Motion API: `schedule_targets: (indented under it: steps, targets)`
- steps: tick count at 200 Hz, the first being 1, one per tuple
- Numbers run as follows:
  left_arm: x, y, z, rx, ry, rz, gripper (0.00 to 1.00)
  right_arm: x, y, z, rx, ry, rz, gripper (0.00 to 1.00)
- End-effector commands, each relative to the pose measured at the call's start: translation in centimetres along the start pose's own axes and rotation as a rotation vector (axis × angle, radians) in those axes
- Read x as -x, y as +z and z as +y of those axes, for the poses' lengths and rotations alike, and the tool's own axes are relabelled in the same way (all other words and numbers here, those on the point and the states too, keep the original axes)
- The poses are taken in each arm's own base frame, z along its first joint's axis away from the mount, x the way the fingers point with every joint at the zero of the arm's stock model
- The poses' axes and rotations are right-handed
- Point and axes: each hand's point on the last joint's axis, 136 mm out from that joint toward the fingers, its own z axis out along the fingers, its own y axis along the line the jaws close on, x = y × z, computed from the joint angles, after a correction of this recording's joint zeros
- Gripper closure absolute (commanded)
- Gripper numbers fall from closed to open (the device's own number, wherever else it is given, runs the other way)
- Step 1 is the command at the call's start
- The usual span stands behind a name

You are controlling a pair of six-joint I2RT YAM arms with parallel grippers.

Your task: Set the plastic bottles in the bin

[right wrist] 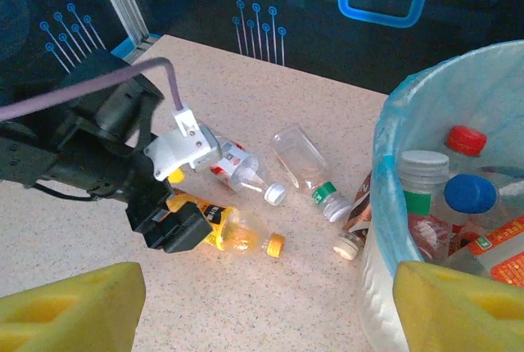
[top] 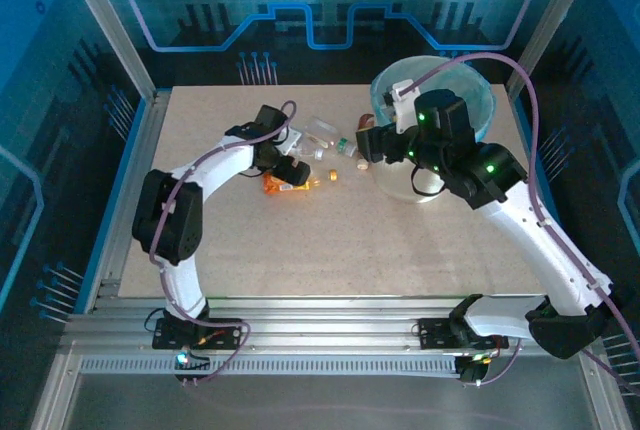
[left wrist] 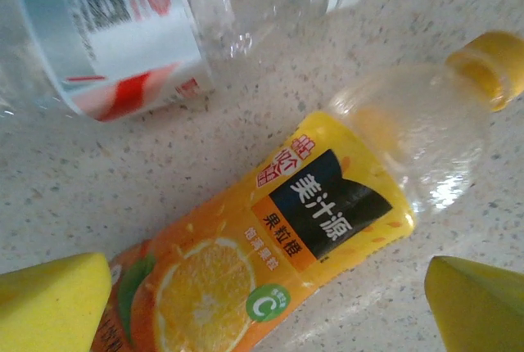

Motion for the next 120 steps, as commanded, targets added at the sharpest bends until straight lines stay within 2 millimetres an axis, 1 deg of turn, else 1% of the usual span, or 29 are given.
schedule_targets:
  steps: [1, 28, 48, 66, 112, 120]
  targets:
    - [-1.6, 0.6, -0.2, -0.03, 0.007, 0.089, 0.01, 1.3, -1.4, 0.7, 0.03, -0.032, -0.069, 0.19]
    - [-3.2, 1.6, -0.4, -0.039, -0.013, 0.133, 0.01, 1.1, -1.3, 0.7, 0.033, -0.039, -0.064, 0.19]
    - [-4.3, 2.1, -0.3, -0.029, -0.032, 0.164, 0.05, 1.0, -1.2, 0.9, 0.041, -0.041, -0.059, 0.19]
    - [-5.2, 2.4, -0.7, -0.031, -0.034, 0.192, 0.08, 0.9, -1.1, 0.9, 0.04, -0.041, -0.058, 0.19]
    - [-6.8, 3.0, -1.4, -0.031, -0.014, 0.238, 0.12, 0.7, -0.8, 1.0, 0.044, -0.04, -0.048, 0.18]
    - [-7.1, 3.0, -1.6, -0.033, -0.009, 0.247, 0.15, 0.6, -0.7, 1.0, 0.045, -0.04, -0.045, 0.18]
